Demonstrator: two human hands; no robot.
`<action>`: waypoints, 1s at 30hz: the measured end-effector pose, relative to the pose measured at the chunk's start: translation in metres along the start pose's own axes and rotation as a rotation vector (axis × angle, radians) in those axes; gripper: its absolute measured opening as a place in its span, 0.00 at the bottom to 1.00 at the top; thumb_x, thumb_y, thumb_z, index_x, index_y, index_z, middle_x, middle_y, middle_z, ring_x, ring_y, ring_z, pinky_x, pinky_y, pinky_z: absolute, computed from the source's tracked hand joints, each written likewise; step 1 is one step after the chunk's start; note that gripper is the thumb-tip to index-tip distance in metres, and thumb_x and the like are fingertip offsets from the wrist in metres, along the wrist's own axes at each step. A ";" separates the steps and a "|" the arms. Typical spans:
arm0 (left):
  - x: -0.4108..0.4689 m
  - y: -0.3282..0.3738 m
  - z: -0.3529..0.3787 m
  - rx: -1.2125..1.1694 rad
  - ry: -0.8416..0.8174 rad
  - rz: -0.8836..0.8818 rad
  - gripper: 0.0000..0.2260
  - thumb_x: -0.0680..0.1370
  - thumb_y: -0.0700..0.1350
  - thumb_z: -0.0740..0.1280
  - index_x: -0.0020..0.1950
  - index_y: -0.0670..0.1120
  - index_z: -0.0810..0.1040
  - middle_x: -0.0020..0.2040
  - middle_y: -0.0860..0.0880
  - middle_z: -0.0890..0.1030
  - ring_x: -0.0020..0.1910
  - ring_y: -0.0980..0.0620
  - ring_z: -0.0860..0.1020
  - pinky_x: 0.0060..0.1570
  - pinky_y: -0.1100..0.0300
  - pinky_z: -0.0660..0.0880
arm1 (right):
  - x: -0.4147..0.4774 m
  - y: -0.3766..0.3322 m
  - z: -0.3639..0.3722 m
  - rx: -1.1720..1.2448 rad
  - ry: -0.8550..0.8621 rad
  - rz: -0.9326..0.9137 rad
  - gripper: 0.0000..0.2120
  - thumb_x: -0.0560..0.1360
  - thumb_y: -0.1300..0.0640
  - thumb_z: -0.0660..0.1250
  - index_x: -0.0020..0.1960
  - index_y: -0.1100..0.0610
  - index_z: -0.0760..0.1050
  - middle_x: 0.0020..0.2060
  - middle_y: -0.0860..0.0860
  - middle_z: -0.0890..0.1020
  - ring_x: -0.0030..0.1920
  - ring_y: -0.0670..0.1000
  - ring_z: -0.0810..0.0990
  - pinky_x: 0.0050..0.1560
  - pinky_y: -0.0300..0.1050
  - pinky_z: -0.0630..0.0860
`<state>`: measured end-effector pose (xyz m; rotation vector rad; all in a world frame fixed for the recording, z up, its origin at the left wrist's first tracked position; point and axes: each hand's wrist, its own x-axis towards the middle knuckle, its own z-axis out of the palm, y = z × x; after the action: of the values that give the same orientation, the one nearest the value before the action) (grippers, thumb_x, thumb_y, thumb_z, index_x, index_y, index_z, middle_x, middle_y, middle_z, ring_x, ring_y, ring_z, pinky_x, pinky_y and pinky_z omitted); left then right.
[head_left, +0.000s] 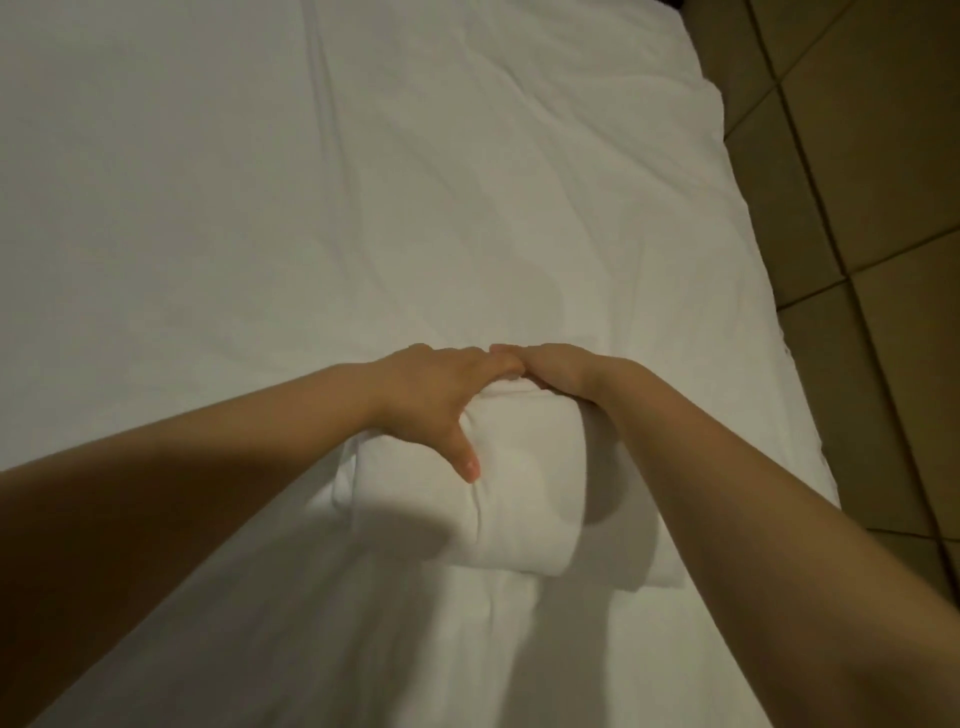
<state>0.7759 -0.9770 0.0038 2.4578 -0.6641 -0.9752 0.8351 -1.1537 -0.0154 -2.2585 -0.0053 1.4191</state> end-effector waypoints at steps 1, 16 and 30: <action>-0.008 0.002 0.003 0.054 0.044 -0.024 0.47 0.62 0.64 0.74 0.74 0.59 0.52 0.72 0.55 0.64 0.66 0.51 0.67 0.64 0.54 0.64 | -0.006 -0.001 0.003 0.028 0.010 0.032 0.29 0.74 0.31 0.55 0.62 0.51 0.74 0.59 0.50 0.77 0.57 0.52 0.76 0.62 0.45 0.68; -0.100 0.059 0.093 -0.424 0.306 -0.640 0.28 0.83 0.53 0.50 0.74 0.56 0.33 0.76 0.43 0.35 0.74 0.34 0.51 0.69 0.41 0.60 | -0.131 0.080 0.187 1.011 0.186 0.011 0.61 0.56 0.20 0.63 0.78 0.52 0.47 0.73 0.46 0.62 0.69 0.51 0.67 0.69 0.47 0.64; -0.190 0.026 0.074 -1.044 0.283 -0.716 0.49 0.61 0.71 0.67 0.75 0.51 0.54 0.66 0.44 0.71 0.59 0.39 0.74 0.54 0.35 0.72 | -0.174 -0.020 0.244 0.930 0.384 -0.331 0.32 0.73 0.37 0.65 0.74 0.43 0.60 0.69 0.47 0.61 0.63 0.46 0.66 0.68 0.47 0.64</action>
<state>0.5934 -0.9052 0.0668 1.7555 0.7264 -0.8371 0.5509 -1.0851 0.0535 -1.5920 0.3202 0.5893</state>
